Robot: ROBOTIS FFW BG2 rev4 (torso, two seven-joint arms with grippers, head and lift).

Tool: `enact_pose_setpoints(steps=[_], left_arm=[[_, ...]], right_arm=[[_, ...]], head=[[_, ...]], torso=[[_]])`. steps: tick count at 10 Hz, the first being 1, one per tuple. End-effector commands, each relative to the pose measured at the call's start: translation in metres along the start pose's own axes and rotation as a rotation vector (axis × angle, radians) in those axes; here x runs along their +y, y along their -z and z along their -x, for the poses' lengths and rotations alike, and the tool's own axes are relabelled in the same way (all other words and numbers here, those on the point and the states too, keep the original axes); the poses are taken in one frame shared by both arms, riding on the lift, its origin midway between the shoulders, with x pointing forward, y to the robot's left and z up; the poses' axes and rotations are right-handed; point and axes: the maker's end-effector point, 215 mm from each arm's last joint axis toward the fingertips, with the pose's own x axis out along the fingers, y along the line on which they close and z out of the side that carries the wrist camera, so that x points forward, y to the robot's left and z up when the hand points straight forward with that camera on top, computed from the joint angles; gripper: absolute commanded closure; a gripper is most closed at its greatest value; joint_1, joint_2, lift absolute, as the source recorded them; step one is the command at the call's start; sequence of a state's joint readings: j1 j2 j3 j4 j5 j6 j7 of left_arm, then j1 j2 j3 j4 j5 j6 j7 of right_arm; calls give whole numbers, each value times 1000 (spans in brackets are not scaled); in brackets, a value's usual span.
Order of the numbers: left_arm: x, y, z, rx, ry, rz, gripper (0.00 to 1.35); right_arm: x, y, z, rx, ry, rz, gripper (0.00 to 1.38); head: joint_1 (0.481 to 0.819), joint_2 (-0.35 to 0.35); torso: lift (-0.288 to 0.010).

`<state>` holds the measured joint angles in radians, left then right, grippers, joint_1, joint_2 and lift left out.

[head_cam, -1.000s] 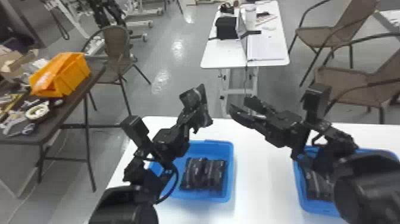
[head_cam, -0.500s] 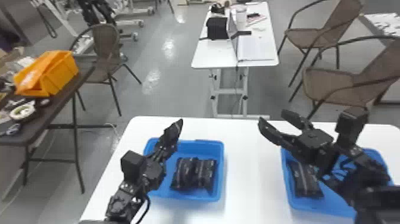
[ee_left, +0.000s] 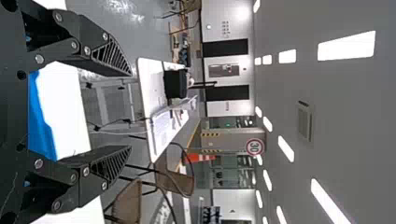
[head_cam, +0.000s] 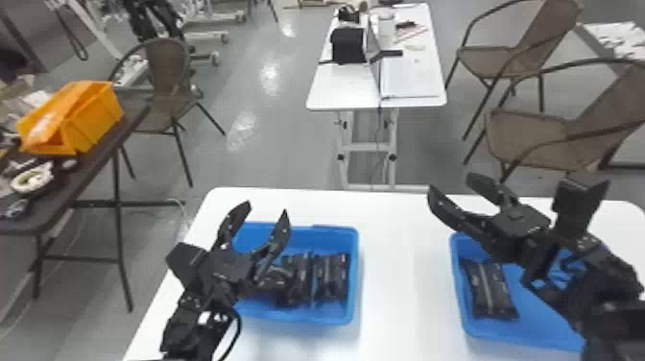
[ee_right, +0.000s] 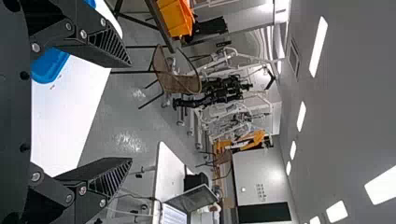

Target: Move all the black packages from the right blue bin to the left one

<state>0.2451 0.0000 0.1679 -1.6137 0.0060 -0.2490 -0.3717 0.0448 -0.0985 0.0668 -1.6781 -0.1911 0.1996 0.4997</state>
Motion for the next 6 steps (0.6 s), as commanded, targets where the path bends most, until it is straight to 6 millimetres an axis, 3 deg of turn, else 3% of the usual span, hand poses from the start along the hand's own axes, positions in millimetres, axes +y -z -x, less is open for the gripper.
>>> enact_pose_setpoints(steps=[1,2,4,6], left_arm=[[2,-32,1,-76,-13,10,265],[8,-47,5,-113,-42,2,272],[18,-49,12,-121,-71,10,274],[25,-45,19,-114,-96,8,274]], right_arm=[[-25,7,17,19,67,8,349],[-52,28,41,62,166,6,349],[-93,84,95,150,355,-31,352],[-110,130,128,221,475,-63,346]], head=[[695,144],[695,136],[695,77],[695,33]], torso=[[0],[0],[0],[0]])
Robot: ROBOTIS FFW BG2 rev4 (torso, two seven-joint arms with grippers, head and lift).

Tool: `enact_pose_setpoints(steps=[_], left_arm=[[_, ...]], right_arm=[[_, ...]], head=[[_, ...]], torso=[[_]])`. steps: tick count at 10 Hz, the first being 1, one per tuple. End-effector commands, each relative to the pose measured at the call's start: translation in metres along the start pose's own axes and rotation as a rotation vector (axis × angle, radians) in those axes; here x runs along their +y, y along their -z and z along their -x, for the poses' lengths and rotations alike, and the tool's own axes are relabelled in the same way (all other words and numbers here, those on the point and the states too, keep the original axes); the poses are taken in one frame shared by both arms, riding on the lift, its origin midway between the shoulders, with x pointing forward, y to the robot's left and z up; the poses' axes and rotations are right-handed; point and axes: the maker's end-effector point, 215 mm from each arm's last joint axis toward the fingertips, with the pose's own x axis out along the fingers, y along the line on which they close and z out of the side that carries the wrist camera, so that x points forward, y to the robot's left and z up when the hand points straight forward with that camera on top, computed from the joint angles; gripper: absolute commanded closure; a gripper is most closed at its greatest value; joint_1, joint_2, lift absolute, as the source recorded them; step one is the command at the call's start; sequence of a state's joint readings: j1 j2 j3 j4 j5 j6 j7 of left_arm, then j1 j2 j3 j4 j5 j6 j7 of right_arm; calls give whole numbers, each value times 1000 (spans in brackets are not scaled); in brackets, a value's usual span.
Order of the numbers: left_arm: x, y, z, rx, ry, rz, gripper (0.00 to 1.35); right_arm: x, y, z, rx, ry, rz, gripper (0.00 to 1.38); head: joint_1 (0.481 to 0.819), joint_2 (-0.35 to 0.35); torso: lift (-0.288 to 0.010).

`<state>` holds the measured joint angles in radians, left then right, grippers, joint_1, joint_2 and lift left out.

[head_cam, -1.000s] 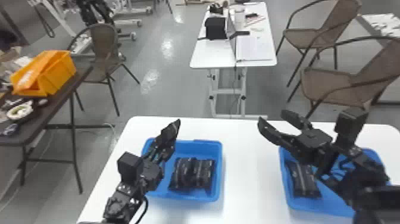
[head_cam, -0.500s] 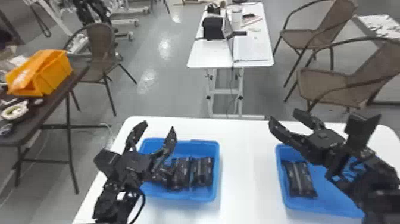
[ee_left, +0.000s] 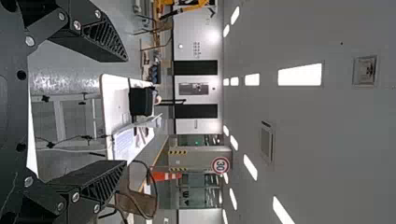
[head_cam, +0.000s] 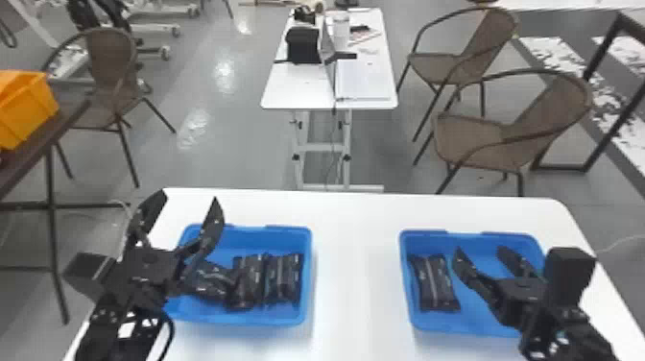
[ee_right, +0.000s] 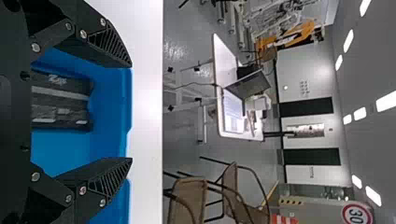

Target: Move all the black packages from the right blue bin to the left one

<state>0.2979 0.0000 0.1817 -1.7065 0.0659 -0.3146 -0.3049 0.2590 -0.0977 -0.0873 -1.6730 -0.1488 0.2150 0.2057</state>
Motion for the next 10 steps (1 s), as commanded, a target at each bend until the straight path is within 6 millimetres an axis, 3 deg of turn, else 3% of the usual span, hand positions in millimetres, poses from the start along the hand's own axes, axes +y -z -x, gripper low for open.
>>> enact_pose_setpoints(steps=[1,5,10], left_arm=[[1,2,2,4,-5,0,274],[1,3,4,8,-7,-9,272],[2,5,4,14,-9,-7,274]], right_arm=[[-2,24,3,43,12,-8,346],[5,80,-19,181,41,-54,346],[13,105,-52,266,1,-47,344]], head=[[695,15],[695,17],[695,40]], torso=[[0],[0],[0]])
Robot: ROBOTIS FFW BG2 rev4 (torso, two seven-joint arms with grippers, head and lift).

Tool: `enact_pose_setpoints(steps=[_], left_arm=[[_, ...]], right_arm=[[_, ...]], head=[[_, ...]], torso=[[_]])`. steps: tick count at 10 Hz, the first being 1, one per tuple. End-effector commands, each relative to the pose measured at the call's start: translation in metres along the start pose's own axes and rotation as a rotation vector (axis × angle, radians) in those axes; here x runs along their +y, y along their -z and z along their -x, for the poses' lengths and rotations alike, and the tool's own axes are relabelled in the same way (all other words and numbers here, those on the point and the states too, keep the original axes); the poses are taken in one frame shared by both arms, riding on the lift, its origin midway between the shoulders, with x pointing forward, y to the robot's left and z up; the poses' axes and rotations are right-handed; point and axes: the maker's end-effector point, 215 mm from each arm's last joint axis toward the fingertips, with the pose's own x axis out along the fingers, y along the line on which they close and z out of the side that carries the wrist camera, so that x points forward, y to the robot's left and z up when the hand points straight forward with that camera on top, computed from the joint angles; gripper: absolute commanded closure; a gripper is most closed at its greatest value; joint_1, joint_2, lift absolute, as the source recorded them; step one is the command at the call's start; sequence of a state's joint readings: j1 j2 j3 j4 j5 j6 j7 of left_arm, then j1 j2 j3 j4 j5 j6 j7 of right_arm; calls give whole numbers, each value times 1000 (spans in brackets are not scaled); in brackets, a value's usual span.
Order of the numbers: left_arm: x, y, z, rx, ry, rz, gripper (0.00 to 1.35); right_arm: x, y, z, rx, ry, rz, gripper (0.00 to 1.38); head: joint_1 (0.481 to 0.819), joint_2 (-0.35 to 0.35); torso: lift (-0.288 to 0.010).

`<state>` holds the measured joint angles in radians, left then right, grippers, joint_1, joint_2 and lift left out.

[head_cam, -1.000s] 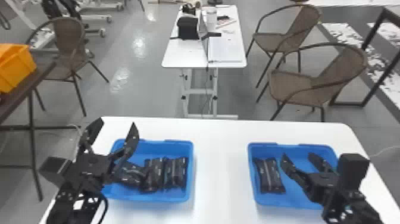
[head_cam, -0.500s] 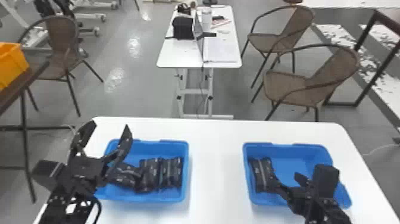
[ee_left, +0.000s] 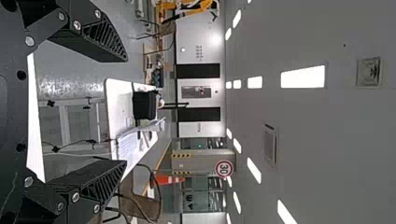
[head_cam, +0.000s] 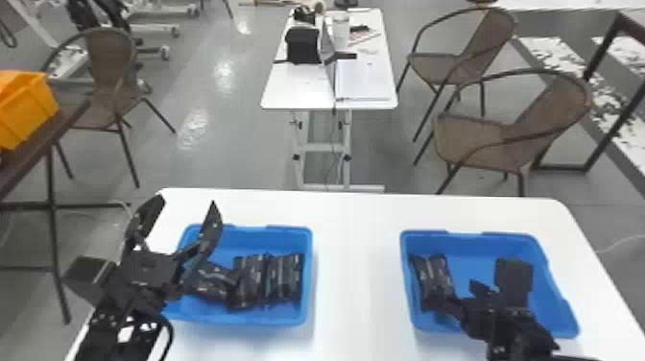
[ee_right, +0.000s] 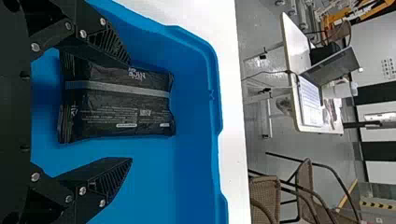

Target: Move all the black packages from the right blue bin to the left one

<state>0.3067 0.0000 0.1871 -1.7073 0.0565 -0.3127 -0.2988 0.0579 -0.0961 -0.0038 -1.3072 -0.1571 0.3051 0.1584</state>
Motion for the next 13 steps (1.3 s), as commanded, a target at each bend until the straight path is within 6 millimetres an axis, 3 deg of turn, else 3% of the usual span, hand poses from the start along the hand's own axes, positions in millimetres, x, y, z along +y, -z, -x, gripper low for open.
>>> enact_pose_setpoints(steps=[1,4,10,13], left_arm=[[-1,1,-1,4,-1,3,274],[-1,2,-1,8,1,0,274],[-1,8,2,23,-1,4,274],[-1,10,4,28,-1,4,275]], right_arm=[[7,0,-9,14,-16,10,344],[16,11,-11,50,-45,13,344],[9,25,-18,99,-34,25,377],[12,31,-17,107,-57,-18,1004]], head=[[695,43],[695,57],[695,61],[695,62]], torso=[[0],[0],[0],[0]])
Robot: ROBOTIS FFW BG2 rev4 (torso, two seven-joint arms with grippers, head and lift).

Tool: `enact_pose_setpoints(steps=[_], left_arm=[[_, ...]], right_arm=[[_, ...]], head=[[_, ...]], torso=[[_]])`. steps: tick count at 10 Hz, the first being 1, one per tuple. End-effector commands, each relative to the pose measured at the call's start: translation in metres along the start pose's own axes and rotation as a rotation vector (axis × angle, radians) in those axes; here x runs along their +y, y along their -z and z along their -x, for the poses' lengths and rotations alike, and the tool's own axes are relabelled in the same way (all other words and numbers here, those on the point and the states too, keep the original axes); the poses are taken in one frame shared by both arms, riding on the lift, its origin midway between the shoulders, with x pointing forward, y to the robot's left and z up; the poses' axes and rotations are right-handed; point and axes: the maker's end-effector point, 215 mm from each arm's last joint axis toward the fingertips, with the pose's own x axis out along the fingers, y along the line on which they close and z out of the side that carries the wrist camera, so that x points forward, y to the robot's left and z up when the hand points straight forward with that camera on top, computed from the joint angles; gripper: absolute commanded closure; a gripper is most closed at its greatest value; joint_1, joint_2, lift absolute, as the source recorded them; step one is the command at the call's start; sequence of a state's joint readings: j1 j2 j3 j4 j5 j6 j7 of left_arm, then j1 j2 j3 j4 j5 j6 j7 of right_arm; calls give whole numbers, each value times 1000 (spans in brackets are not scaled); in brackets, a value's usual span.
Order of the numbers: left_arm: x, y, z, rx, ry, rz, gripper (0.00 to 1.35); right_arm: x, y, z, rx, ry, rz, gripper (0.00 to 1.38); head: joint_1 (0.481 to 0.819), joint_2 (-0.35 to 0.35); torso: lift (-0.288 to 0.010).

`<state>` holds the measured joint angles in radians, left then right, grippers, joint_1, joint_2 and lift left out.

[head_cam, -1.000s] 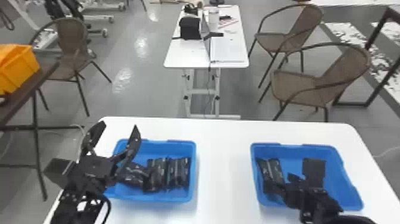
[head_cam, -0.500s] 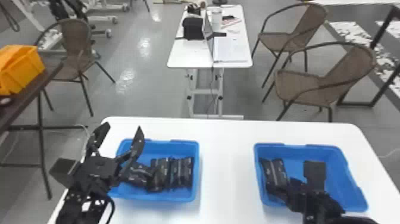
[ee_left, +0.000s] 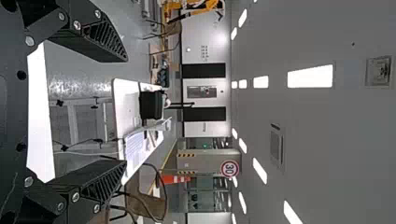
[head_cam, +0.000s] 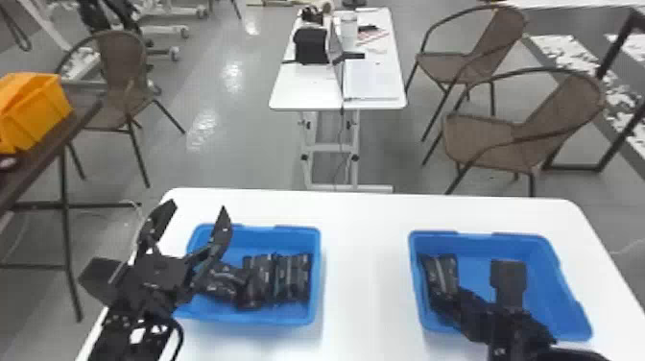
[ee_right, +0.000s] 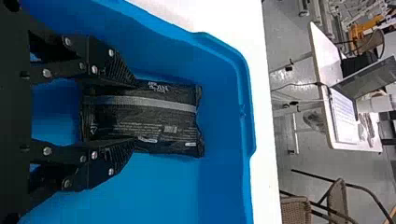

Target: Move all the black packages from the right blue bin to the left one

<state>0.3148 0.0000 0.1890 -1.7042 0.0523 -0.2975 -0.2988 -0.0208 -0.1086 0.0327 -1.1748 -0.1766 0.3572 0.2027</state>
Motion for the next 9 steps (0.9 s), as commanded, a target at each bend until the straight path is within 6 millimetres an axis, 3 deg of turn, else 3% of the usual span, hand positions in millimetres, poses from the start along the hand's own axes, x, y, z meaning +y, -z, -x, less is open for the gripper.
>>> enact_pose_setpoints(steps=[1,3,6,7,8,9], left_arm=[[0,-1,0,-2,-2,2,274],[-1,-1,1,-4,-1,4,275],[1,-3,1,-12,-5,3,274],[4,-3,3,-12,-11,2,274],[5,-2,3,-9,-11,2,274],[5,-2,1,-5,-12,9,274]], right_arm=[[2,-4,3,-17,0,-6,1296],[5,-14,11,-60,11,-5,1279],[11,-59,45,-187,9,19,1279],[19,-91,67,-258,-11,31,1279],[41,-130,83,-311,-90,80,1279],[76,-172,92,-353,-205,147,1279]], head=[[695,64],[695,63],[695,65],[695,65],[695,65],[695,77]], torso=[[0],[0],[0],[0],[0],[0]])
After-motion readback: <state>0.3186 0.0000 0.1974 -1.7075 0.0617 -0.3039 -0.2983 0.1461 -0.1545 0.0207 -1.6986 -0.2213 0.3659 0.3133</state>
